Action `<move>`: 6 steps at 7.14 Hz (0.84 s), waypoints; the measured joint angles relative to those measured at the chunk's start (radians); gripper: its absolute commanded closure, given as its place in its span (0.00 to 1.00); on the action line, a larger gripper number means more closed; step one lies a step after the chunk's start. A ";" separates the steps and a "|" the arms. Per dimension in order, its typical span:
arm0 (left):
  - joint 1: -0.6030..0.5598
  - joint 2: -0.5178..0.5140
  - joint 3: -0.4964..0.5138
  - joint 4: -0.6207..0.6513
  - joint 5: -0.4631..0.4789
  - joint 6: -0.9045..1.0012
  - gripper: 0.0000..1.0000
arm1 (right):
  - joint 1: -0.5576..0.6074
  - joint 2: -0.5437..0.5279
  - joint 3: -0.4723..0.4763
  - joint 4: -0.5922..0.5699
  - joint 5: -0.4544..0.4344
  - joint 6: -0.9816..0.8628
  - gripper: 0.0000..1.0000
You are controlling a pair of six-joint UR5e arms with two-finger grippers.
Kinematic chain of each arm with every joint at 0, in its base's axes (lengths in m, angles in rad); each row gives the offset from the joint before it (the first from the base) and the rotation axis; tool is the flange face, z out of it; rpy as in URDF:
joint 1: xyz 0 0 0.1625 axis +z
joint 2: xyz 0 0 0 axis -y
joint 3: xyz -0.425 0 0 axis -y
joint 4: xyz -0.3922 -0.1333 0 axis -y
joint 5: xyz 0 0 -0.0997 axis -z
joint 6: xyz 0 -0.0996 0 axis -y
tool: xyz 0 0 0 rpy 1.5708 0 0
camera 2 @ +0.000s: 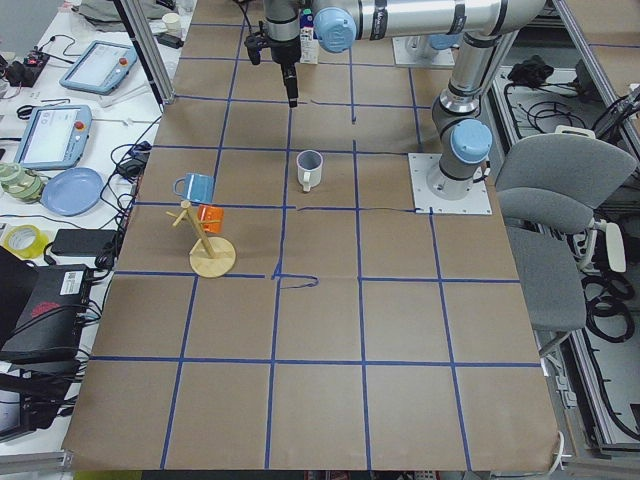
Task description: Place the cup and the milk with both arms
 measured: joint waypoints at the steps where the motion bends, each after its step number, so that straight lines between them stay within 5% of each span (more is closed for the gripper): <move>1: 0.030 -0.001 -0.010 -0.001 -0.004 -0.011 0.00 | 0.000 0.000 0.000 0.001 0.000 0.000 0.00; 6: 0.175 -0.012 -0.238 0.143 -0.010 -0.019 0.00 | 0.000 0.001 0.004 0.001 0.000 0.001 0.00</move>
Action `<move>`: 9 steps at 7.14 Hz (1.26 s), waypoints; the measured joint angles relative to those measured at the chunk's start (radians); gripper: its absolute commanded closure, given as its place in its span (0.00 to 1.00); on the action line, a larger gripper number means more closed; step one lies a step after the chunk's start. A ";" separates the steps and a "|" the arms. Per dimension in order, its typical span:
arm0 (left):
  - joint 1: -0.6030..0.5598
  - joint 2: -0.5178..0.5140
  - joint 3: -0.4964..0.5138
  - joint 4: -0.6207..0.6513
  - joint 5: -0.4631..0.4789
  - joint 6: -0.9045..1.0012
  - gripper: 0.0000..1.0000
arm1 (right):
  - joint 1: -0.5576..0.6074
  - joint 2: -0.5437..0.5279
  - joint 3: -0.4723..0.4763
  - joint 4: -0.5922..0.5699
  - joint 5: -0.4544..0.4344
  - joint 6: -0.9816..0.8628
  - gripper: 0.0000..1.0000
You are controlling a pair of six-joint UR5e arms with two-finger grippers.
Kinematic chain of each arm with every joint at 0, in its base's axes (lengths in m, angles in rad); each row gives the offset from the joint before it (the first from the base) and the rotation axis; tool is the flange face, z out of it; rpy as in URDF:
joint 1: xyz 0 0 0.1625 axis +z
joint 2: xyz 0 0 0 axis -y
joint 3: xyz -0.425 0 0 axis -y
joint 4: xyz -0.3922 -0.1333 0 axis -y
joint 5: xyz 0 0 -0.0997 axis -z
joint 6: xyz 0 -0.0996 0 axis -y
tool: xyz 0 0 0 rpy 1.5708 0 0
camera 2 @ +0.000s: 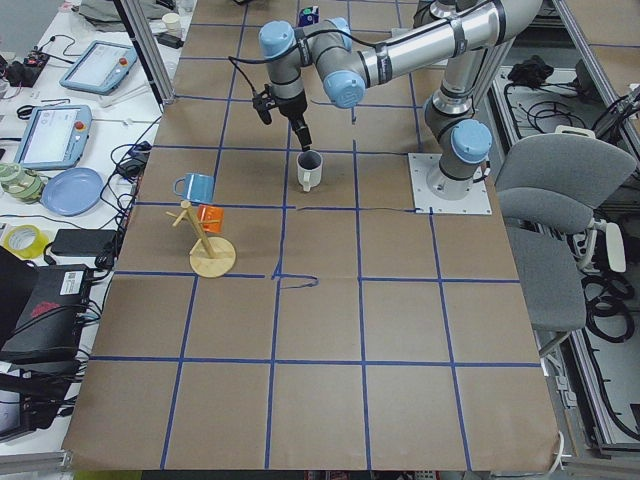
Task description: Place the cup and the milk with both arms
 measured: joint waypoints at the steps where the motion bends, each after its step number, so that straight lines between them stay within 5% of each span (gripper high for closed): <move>1: 0.017 -0.001 -0.054 0.026 -0.008 0.000 0.00 | -0.001 0.001 0.003 0.000 0.000 -0.001 0.00; 4: 0.029 -0.031 -0.167 0.112 -0.069 -0.002 0.00 | -0.014 0.003 0.015 -0.001 -0.006 -0.009 0.00; 8: 0.036 -0.088 -0.185 0.191 -0.076 -0.030 0.00 | -0.091 0.019 0.083 -0.032 -0.014 -0.066 0.00; 9: 0.037 -0.102 -0.188 0.194 -0.076 -0.034 0.06 | -0.119 0.021 0.133 -0.079 -0.014 -0.098 0.00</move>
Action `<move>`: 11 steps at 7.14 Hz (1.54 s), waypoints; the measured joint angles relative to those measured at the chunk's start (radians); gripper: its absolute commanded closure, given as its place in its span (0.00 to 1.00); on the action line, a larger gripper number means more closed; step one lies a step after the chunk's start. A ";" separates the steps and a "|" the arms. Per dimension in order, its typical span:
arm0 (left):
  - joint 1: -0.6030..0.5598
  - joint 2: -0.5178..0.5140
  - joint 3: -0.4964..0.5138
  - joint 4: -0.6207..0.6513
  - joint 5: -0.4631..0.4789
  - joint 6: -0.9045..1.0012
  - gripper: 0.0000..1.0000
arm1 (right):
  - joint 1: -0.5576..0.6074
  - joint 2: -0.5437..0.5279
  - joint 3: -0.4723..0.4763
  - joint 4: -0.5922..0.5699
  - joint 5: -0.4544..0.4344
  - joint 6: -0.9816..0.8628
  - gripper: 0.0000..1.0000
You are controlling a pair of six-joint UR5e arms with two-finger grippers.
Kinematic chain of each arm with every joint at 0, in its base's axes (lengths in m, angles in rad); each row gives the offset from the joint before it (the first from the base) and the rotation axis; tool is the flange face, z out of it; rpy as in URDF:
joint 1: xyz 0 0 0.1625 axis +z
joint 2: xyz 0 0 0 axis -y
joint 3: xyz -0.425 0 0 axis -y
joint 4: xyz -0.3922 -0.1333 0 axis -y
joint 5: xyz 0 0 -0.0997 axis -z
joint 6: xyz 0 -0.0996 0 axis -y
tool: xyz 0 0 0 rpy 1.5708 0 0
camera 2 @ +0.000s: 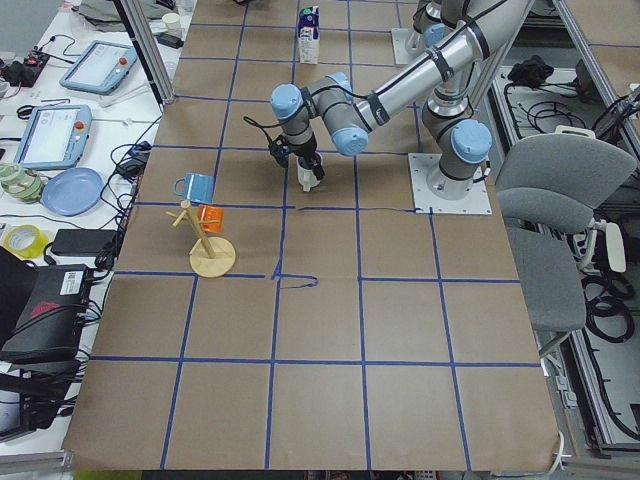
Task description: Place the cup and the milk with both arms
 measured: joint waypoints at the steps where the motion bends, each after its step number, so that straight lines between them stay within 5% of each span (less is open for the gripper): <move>1: 0.000 -0.015 0.000 0.003 0.000 -0.002 0.49 | -0.016 0.001 0.052 -0.051 0.000 -0.022 0.00; 2: 0.001 -0.029 0.002 0.009 0.000 -0.002 0.91 | -0.024 0.003 0.101 -0.105 -0.001 -0.035 0.01; 3: 0.001 -0.041 0.004 0.019 0.000 -0.002 1.00 | -0.028 0.006 0.140 -0.152 -0.002 -0.044 0.01; 8: -0.006 -0.049 0.032 0.030 -0.001 -0.069 1.00 | -0.048 0.013 0.204 -0.223 -0.023 -0.069 0.00; 11: -0.071 -0.054 0.191 -0.007 -0.001 -0.102 1.00 | -0.050 0.013 0.204 -0.224 -0.024 -0.071 0.00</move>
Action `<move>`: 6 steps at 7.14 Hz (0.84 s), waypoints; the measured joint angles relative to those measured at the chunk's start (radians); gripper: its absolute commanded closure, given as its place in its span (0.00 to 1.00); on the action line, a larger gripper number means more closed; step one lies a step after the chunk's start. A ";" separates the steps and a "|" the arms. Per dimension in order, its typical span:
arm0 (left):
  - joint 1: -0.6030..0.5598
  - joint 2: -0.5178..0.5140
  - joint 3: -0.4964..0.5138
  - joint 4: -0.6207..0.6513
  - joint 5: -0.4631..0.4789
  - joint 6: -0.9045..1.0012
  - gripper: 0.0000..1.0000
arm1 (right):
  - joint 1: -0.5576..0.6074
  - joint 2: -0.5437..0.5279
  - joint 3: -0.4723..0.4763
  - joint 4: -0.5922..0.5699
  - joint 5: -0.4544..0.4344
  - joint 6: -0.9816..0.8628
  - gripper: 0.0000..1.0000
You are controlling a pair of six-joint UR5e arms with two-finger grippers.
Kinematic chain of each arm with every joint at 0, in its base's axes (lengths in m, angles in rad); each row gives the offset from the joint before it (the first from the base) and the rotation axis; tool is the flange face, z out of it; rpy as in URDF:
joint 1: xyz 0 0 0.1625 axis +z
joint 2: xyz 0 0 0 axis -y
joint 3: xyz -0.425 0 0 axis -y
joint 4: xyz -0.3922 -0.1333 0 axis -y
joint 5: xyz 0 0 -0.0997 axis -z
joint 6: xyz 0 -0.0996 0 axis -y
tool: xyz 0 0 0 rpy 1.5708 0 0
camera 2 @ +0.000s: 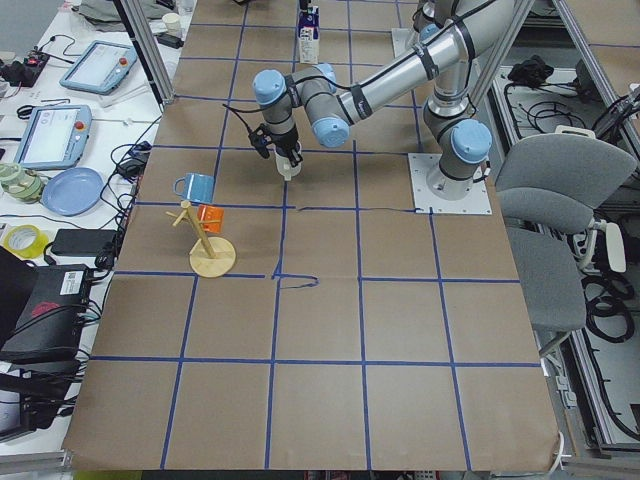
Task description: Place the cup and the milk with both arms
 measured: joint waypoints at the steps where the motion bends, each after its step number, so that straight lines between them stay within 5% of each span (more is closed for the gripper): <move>1: -0.039 -0.017 0.058 -0.008 -0.002 -0.006 1.00 | 0.000 0.000 0.000 0.000 0.000 0.000 0.00; 4: -0.199 -0.087 0.135 0.018 -0.068 -0.054 1.00 | -0.004 -0.003 -0.005 0.004 0.001 0.001 0.00; 6: -0.294 -0.152 0.162 0.063 -0.118 -0.132 1.00 | 0.013 -0.021 -0.095 0.074 0.009 0.023 0.00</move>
